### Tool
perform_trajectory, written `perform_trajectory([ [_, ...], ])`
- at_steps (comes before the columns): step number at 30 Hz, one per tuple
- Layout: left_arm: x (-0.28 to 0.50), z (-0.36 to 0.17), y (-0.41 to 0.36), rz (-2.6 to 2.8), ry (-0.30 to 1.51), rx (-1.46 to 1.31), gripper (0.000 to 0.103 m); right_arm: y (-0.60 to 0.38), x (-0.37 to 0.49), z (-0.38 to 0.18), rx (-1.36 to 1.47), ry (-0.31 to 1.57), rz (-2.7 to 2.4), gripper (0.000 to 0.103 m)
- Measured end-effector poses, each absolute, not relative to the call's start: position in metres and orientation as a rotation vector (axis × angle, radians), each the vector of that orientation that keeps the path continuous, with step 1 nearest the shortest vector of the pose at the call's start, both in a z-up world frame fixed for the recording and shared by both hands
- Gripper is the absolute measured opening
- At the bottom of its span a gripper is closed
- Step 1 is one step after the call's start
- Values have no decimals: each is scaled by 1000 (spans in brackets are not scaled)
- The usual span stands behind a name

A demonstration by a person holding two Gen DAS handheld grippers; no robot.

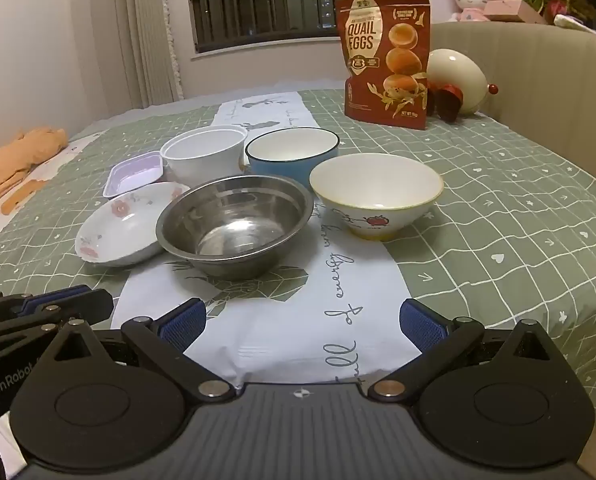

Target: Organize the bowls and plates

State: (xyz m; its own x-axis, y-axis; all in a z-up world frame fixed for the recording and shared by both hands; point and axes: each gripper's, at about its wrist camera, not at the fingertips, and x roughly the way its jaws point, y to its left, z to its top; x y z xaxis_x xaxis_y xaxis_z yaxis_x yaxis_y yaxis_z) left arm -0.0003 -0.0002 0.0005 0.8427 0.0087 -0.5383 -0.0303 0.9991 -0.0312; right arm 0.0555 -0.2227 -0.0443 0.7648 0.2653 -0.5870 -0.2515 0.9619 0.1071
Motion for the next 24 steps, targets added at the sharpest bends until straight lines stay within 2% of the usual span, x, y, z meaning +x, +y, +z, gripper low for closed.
perform_trajectory([
  [24,0,-6,1,26,609,-72,14,-225,55,-46,33,652,272,103],
])
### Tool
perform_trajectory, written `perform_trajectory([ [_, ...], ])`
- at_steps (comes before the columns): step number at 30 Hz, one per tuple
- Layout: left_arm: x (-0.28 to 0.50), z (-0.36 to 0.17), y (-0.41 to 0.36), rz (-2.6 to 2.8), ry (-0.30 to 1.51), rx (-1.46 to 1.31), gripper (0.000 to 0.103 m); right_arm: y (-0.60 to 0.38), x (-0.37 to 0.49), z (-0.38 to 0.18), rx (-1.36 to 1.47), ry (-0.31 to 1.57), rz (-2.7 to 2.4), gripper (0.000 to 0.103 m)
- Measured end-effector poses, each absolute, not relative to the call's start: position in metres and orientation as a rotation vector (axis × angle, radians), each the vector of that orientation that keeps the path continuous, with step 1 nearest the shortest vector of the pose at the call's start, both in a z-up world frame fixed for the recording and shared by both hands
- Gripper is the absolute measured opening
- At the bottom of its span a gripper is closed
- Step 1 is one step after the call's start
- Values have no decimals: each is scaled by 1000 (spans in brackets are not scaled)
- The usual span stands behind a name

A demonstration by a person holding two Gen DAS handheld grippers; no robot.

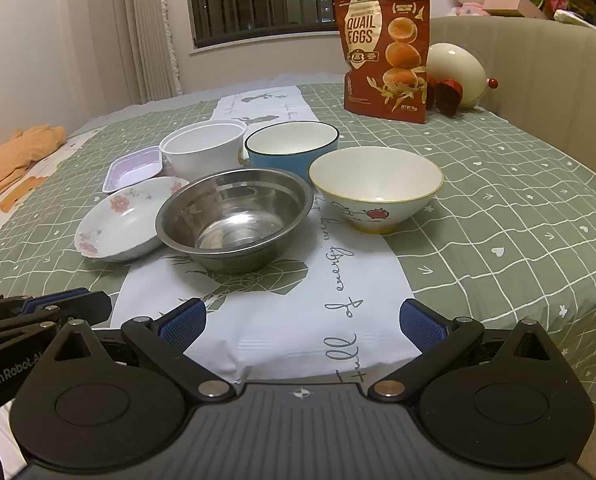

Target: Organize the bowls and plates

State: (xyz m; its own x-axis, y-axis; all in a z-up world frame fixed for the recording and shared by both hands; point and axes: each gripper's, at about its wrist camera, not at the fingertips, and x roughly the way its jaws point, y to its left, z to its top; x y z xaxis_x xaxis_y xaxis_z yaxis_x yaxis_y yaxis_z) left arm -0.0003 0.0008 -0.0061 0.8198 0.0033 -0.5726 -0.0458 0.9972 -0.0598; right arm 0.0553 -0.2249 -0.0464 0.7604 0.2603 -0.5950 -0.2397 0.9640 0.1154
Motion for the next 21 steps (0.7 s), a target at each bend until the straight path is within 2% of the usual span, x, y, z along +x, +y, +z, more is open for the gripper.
perform_trajectory([
  [21,1,-5,4,29,628,-81,14,-222,56,-47,30,659,281,103],
])
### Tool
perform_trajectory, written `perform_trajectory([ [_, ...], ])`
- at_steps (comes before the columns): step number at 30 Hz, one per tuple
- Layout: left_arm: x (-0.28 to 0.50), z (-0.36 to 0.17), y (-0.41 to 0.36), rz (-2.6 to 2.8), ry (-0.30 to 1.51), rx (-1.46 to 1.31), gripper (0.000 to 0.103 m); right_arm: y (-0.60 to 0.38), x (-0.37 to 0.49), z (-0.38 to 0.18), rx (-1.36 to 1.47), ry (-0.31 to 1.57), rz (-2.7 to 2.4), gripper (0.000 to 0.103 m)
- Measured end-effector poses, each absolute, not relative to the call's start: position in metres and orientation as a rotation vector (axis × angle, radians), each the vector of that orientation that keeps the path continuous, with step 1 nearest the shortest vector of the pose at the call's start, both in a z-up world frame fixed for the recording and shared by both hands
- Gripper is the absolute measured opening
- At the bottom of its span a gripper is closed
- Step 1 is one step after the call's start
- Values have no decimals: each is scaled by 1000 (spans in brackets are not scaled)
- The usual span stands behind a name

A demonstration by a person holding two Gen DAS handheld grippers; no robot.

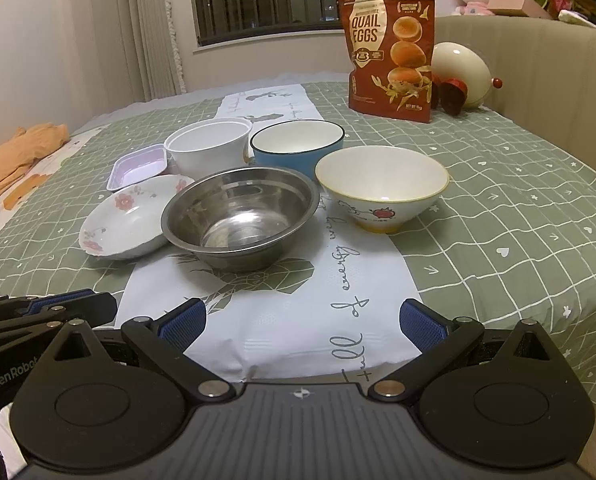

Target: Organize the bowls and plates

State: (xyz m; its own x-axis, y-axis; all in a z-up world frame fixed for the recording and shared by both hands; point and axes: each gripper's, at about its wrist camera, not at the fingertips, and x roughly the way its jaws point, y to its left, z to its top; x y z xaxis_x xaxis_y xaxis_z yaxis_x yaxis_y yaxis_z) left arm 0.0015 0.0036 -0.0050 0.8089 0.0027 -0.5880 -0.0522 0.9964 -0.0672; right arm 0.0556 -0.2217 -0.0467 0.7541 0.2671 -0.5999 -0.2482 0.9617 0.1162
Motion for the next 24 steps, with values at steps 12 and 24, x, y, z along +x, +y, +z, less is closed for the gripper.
perform_trajectory([
  [12,1,-7,4,32,637,-84,14,-221,56,-50,33,668,284,103],
  [24,2,-10,5,33,639,-86,14,-221,56,-52,34,674,284,103],
])
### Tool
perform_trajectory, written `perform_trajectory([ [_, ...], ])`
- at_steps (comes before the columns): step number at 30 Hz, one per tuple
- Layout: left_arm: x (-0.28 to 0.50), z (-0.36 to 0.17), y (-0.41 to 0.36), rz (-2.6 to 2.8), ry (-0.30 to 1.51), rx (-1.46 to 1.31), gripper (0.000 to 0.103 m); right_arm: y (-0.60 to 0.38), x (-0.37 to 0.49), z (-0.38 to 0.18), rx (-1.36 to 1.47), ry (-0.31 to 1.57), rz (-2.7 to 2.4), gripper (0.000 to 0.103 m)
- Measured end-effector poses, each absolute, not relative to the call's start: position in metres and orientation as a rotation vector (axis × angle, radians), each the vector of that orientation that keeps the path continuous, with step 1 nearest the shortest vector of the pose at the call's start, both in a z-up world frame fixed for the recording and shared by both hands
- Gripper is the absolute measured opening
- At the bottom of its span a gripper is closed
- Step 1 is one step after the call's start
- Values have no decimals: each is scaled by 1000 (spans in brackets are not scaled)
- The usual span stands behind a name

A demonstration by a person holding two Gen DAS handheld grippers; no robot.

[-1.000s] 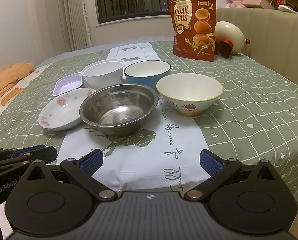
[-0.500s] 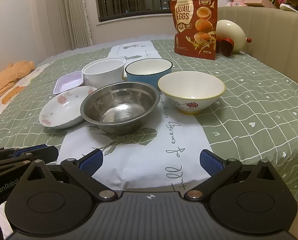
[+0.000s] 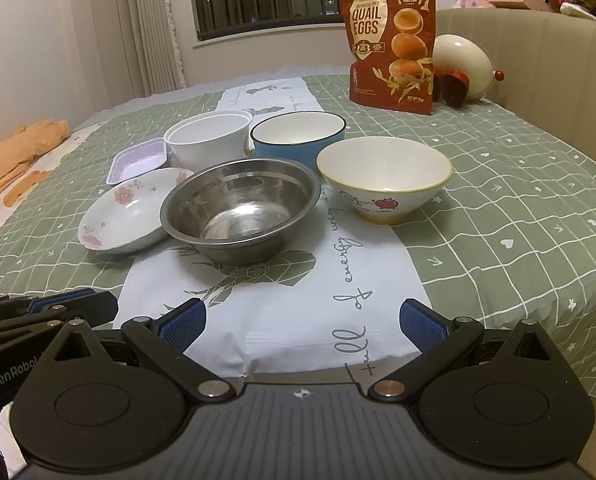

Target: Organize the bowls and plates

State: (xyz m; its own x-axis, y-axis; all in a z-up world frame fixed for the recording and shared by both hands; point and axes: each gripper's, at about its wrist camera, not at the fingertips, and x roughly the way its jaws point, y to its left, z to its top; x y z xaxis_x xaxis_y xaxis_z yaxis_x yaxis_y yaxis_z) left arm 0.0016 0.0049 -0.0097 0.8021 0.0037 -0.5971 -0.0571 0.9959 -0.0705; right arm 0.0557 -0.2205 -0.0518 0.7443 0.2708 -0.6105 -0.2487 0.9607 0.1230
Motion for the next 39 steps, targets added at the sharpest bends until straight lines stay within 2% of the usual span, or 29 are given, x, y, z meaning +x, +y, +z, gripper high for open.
perform_trajectory([
  [32,4,-10,6,30,644,-92,14,-221,58,-51,37,675,282,103],
  [39,25,-11,18,27,672,-125,14,-225,74,-53,78,687,257,103],
])
